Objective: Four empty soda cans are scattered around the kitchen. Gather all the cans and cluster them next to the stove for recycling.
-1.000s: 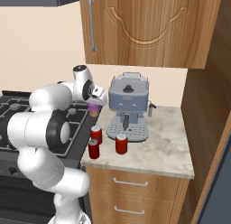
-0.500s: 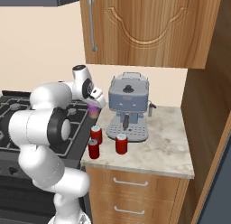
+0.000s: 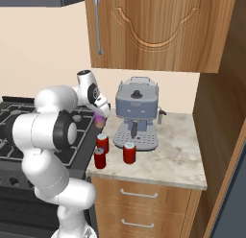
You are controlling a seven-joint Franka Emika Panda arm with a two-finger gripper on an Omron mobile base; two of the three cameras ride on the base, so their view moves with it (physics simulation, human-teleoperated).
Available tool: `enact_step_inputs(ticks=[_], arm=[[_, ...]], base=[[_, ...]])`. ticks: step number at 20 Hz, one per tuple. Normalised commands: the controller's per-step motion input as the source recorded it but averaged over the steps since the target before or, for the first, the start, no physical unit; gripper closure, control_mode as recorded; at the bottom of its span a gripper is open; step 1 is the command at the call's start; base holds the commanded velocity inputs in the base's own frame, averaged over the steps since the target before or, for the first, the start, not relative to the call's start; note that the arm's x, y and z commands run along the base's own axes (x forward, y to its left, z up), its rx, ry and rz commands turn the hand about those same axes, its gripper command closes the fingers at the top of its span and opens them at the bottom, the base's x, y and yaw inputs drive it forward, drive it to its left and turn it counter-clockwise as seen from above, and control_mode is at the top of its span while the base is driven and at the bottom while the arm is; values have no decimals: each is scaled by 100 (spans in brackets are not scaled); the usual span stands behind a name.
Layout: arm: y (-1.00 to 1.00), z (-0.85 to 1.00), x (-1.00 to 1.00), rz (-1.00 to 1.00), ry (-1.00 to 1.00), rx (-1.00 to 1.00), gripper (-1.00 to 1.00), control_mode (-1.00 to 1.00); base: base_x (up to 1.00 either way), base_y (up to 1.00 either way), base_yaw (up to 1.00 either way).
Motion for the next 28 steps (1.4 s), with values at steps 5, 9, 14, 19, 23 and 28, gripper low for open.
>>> enact_step_inputs(ticks=[5, 9, 14, 19, 23, 28], arm=[[0, -8, 9, -14, 5, 2, 100, -100], [0, -17, 22, -11, 0, 0, 100, -100], [0, -20, 22, -10, 0, 0, 100, -100], [-1, -10, 22, -9, 0, 0, 100, -100], [-8, -3, 26, -8, 0, 0, 100, -100], [-17, -3, 12, -4, 0, 0, 100, -100]], base=[[0, 0, 0], [0, 0, 0], [0, 0, 0], [0, 0, 0], [0, 0, 0], [0, 0, 0]])
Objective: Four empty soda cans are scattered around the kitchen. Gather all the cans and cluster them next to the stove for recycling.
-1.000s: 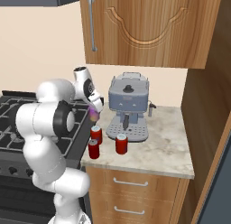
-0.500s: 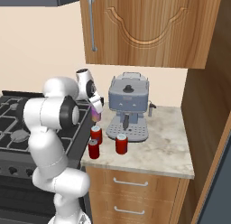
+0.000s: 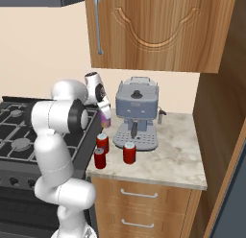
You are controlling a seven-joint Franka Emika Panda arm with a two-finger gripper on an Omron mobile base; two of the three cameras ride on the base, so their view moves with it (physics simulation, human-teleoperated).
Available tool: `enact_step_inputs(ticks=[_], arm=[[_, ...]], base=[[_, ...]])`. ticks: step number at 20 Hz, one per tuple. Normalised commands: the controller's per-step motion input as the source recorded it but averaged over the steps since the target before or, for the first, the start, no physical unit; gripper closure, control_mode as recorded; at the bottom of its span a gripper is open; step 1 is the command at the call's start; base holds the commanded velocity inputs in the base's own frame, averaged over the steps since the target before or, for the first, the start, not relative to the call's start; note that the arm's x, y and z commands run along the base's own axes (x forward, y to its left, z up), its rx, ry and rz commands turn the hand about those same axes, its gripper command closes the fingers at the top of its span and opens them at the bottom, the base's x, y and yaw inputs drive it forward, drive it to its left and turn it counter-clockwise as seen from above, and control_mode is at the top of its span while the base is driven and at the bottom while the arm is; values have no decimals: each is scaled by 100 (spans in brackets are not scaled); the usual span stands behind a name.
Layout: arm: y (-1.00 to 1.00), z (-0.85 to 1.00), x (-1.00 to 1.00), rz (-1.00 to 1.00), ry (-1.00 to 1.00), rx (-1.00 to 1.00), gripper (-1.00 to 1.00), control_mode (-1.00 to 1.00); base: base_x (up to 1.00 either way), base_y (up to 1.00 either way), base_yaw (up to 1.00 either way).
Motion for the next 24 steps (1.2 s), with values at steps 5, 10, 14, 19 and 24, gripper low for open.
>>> enact_step_inputs(ticks=[5, 10, 14, 19, 24], arm=[[-7, -19, 5, -4, 0, 0, 100, -100], [0, -37, 3, -3, 0, 0, 100, -100], [0, -25, 12, -4, 0, 0, 100, -100], [0, -16, 13, -3, 0, 0, 100, -100], [0, -19, 10, -3, 0, 0, 100, -100]], base=[[0, 0, 0], [0, 0, 0], [0, 0, 0], [0, 0, 0], [0, 0, 0]])
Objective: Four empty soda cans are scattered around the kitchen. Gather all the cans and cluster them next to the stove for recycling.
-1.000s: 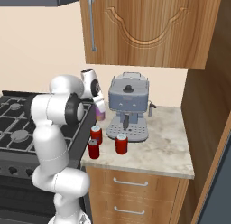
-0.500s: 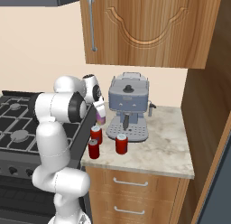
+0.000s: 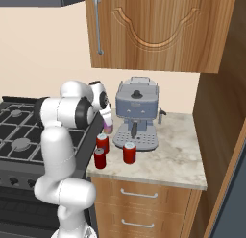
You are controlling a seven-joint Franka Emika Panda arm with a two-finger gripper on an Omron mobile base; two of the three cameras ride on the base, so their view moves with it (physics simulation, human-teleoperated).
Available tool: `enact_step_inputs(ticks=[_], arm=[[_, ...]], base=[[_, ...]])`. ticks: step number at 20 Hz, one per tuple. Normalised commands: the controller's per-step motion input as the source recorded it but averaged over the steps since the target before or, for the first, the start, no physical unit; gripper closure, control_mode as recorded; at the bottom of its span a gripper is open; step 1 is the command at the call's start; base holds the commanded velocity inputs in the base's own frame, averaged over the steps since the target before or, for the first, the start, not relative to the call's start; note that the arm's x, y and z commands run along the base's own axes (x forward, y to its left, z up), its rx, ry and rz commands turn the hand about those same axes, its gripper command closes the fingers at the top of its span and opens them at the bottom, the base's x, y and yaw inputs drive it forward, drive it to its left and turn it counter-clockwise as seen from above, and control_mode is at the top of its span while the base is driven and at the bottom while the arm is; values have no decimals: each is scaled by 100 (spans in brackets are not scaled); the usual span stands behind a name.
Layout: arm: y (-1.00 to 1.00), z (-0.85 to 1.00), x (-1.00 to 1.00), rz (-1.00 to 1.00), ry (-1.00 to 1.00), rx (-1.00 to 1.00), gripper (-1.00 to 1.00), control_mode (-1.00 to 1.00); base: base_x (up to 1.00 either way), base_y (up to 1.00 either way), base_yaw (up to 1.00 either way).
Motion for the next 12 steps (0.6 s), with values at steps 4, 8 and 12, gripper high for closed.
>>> enact_step_inputs(ticks=[4, 8, 12], arm=[[0, -23, 13, -3, 0, 0, 100, -100], [0, -22, 3, -2, 1, 0, 100, -100], [0, -2, 0, 0, 5, 0, 100, -100]], base=[[0, 0, 0], [0, 0, 0], [0, 0, 0]])
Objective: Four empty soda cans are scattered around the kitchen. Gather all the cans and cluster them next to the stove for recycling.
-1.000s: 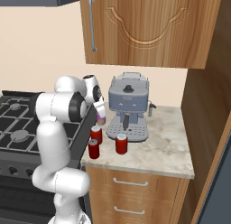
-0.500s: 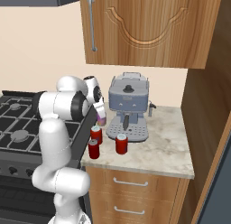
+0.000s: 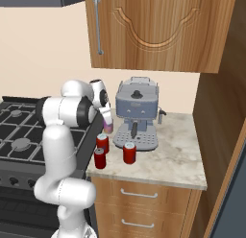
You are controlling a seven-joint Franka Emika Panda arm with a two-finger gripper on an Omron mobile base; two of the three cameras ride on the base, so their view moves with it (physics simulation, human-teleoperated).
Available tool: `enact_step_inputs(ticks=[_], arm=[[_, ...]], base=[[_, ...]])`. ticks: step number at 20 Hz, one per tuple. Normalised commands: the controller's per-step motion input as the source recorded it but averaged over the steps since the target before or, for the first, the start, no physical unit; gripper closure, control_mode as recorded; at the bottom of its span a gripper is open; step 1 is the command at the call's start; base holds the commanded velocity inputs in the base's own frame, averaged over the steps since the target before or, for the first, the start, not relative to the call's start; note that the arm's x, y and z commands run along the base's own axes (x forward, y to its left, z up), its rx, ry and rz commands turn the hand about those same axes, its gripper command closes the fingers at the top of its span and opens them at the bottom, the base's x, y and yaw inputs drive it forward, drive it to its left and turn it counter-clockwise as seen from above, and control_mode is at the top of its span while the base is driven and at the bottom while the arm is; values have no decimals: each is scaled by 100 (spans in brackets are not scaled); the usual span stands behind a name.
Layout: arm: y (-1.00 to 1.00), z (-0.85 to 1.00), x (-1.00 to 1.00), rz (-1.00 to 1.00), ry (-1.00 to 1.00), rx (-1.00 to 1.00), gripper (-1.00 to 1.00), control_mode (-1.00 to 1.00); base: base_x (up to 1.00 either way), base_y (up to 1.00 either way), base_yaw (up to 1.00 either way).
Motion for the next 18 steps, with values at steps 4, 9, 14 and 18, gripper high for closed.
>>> enact_step_inputs(ticks=[4, 9, 14, 18], arm=[[0, 0, 0, 0, 0, 0, -100, -100], [0, 0, 0, 0, 0, 0, -100, -100], [0, 1, 0, 0, 0, 0, -100, -100], [0, 10, 0, 0, 0, 0, -100, -100]], base=[[0, 0, 0], [0, 0, 0], [0, 0, 0], [0, 0, 0]])
